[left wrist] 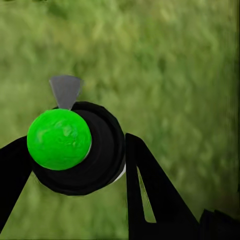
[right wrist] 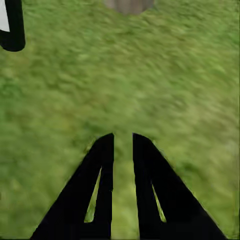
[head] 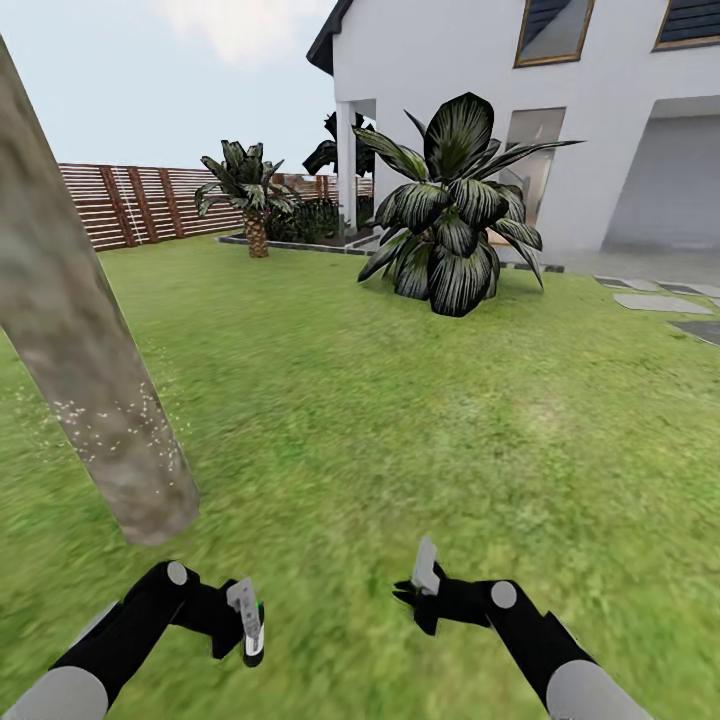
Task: In the garden, pick up the pesticide atomizer on the floor and spray pesticide onto both trees until each tree trunk is fully covered.
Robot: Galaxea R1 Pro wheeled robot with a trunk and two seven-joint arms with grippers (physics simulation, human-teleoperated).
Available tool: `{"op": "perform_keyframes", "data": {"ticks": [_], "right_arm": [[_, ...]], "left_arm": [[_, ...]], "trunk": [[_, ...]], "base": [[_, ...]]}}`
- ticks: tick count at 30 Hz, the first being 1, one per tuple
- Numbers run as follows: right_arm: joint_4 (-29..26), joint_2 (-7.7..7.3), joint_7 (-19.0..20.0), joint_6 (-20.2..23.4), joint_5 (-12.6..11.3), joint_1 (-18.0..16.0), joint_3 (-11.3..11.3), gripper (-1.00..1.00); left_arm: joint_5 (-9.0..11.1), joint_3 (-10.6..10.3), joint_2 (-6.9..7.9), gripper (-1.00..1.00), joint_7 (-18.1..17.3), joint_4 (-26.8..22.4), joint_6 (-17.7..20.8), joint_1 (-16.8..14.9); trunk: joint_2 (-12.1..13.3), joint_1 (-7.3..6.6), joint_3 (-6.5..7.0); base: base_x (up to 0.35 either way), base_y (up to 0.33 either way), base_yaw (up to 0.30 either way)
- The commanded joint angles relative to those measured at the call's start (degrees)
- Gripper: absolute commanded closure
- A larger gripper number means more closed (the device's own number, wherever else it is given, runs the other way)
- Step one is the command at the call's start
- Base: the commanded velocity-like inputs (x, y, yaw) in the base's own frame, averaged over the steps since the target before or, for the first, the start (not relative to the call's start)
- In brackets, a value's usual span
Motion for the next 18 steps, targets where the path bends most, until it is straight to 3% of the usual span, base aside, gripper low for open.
{"op": "perform_keyframes", "data": {"ticks": [1, 4, 7, 11, 16, 18], "right_arm": [[-0.5, 0.34, 0.1, -0.3, 0.6, 0.0, 0.1, 1.0], [-1.9, 1.29, 1.3, 1.5, 3.1, -0.1, 0.2, 1.0], [-5.6, 2.65, 8.3, 4.4, 5.8, -0.1, 0.2, 1.0], [-7.8, 3.97, 10.0, 5.8, 6.3, -0.2, 0.2, 1.0], [-8.1, 4.55, 10.2, 5.9, 6.4, -0.2, 0.2, 1.0], [-8.7, 4.8, 10.3, 5.9, 6.4, -0.2, 0.2, 1.0]], "left_arm": [[0.0, -0.4, -0.26, 1.0, -0.2, -0.1, 0.6, 0.0], [-0.1, -0.7, -1.87, 1.0, -0.2, -0.1, 0.7, -0.6], [-0.1, -2.8, -3.29, 1.0, -0.2, -0.1, 0.7, -1.2], [-0.1, -6.6, -4.71, 1.0, -0.1, -0.1, 0.8, -2.3], [-0.2, -7.3, -7.21, 1.0, -0.1, -0.1, 0.8, -2.5], [-2.1, -7.3, -8.15, 1.0, -0.1, -0.1, 0.8, -2.5]], "trunk": [[0.0, -0.01, -0.05], [0.0, -0.01, -0.05], [0.0, -0.01, -0.05], [0.0, -0.01, -0.05], [0.0, -0.01, -0.05], [0.0, -0.01, -0.05]], "base": [[0.0, 0.0, 0.0], [0.0, 0.0, 0.0], [0.0, 0.0, 0.0], [0.0, 0.0, 0.0], [0.0, 0.0, 0.0], [0.0, 0.0, 0.0]]}}
